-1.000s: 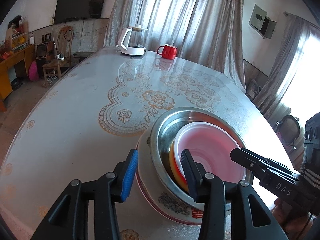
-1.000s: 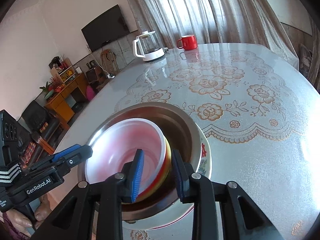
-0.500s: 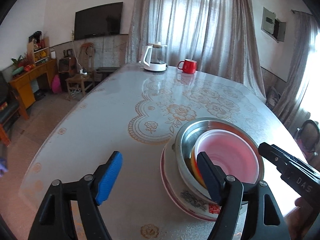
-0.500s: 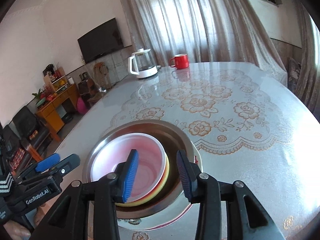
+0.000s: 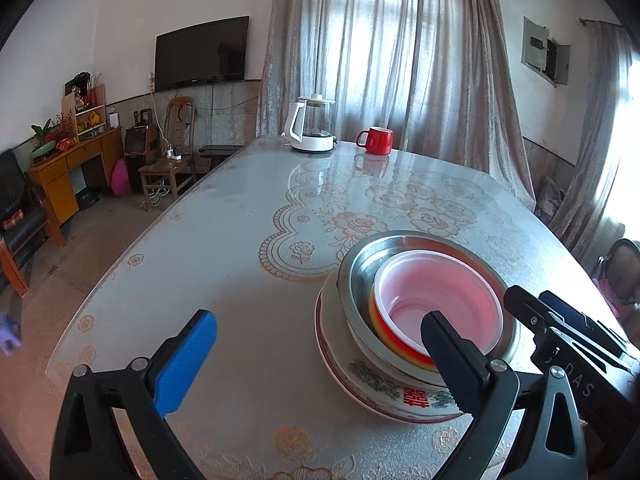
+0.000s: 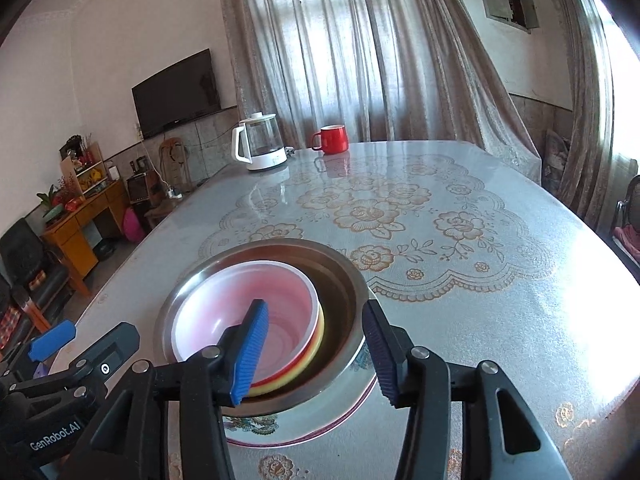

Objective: Organize plates and bowls

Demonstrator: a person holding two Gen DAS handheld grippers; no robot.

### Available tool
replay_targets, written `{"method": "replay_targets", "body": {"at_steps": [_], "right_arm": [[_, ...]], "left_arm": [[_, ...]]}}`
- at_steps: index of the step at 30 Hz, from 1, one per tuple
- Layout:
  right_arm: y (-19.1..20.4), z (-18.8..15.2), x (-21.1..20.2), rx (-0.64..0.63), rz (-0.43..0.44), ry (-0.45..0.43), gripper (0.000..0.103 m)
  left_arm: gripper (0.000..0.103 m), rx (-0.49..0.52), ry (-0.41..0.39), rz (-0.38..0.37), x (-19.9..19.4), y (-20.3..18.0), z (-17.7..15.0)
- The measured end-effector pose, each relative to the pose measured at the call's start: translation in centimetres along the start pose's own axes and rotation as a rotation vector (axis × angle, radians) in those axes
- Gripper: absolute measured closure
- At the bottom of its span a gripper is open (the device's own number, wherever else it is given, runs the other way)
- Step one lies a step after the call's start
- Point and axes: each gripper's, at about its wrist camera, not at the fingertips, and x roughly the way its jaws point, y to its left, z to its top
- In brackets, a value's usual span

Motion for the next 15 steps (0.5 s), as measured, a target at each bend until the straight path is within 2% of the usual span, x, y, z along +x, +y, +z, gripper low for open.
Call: {"method": "replay_targets", "body": {"at_steps": [15], "right_arm": [[0.78,-0.35,0.02,-0.028,0.008,0.007,0.054]], "left_arm": [[0.000,0.019,-0.003,0.047,-0.31,-0.48,-0.31]]}}
